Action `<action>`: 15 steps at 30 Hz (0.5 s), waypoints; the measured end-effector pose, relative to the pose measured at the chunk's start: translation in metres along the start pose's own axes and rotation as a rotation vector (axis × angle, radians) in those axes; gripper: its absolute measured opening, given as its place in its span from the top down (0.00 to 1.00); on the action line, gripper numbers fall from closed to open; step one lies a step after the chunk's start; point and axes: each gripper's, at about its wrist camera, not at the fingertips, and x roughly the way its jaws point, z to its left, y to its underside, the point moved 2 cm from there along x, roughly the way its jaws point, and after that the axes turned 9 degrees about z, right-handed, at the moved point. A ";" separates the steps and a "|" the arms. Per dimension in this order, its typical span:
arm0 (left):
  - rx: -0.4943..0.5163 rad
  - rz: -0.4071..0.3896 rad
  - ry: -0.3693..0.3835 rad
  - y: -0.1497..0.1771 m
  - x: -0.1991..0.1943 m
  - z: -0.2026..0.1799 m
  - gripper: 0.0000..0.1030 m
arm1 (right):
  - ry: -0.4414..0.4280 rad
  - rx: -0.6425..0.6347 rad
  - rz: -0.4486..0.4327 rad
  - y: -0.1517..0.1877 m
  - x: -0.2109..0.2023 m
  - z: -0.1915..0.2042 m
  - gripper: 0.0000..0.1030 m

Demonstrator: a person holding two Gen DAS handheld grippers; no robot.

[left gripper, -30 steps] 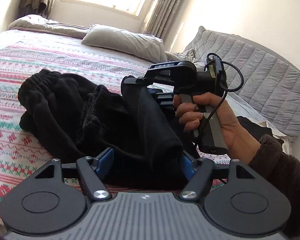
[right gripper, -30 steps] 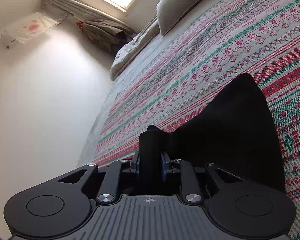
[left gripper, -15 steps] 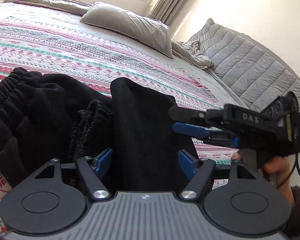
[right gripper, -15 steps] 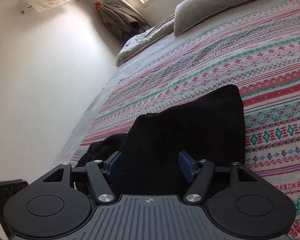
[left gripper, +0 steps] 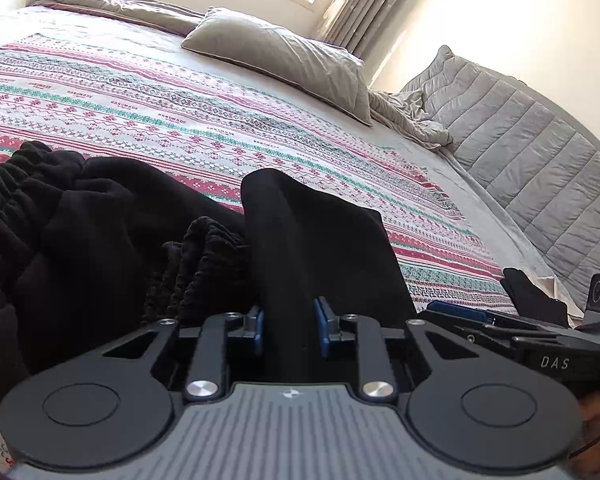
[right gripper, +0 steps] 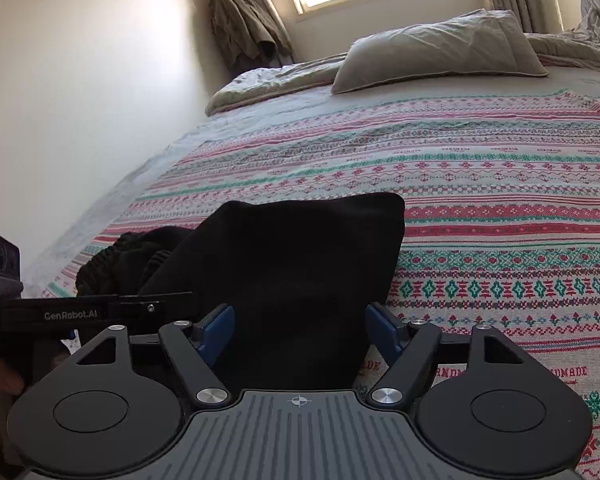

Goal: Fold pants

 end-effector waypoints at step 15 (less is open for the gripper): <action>0.195 -0.086 -0.120 -0.015 -0.037 -0.027 0.75 | 0.005 -0.034 -0.011 0.003 -0.001 0.007 0.25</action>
